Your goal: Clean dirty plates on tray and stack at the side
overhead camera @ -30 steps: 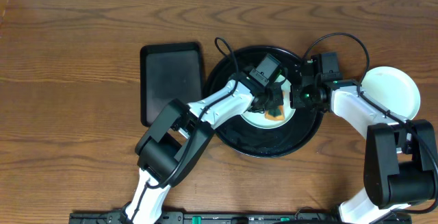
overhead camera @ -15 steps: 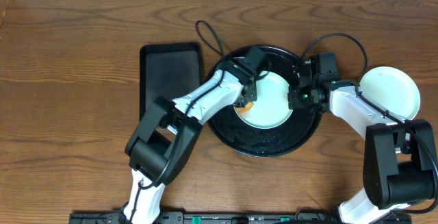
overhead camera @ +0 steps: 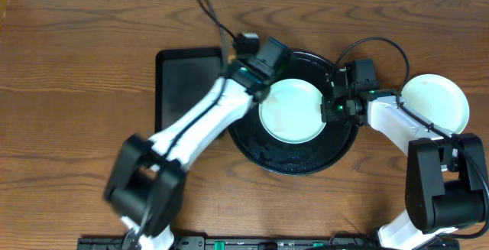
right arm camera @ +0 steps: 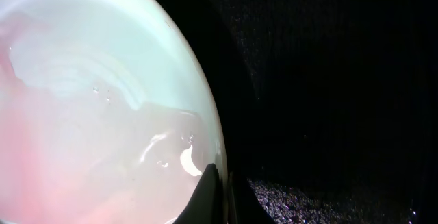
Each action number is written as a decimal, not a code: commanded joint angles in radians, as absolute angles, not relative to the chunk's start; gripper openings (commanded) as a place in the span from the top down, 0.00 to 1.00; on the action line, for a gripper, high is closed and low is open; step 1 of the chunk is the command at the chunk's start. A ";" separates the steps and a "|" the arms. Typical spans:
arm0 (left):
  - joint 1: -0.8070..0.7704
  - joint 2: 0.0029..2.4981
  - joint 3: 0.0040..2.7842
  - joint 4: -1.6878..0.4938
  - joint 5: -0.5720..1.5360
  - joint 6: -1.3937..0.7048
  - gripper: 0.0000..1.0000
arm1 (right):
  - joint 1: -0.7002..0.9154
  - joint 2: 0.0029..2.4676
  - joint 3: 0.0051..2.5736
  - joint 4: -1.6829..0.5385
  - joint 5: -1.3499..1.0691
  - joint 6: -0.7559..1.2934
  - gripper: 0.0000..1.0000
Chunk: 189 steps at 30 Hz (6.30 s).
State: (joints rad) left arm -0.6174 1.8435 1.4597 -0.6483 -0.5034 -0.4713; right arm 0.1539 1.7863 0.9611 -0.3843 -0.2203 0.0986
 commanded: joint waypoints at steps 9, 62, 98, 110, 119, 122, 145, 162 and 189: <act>-0.399 1.728 1.380 -0.875 -0.289 -0.495 0.92 | 0.158 1.774 0.953 -0.404 -0.199 0.042 0.99; -0.139 1.201 1.212 -0.958 0.127 -0.359 0.11 | 0.694 1.814 1.248 0.179 0.114 -0.184 0.99; -0.139 1.203 1.212 -0.957 0.127 -0.359 0.10 | 0.896 1.767 1.248 0.434 0.580 -0.627 0.99; -0.139 1.203 1.212 -0.957 0.127 -0.359 0.10 | 0.896 1.767 1.248 0.445 0.619 -0.644 0.99; -0.139 1.203 1.212 -0.957 0.127 -0.359 0.10 | 0.715 1.714 1.248 0.031 0.571 0.015 0.99; -0.139 1.203 1.212 -0.957 0.127 -0.359 0.10 | 0.632 1.623 1.248 -0.076 0.420 0.131 0.99; -0.139 1.203 1.212 -0.957 0.127 -0.359 0.10 | -0.678 1.574 1.246 -0.745 -0.215 0.438 0.99; -0.139 1.203 1.212 -0.957 0.127 -0.359 0.10 | -0.743 1.652 1.246 -0.643 -0.669 0.232 0.34; -0.139 1.203 1.212 -0.957 0.127 -0.359 0.10 | -0.039 0.960 1.245 -0.896 -0.529 0.147 0.01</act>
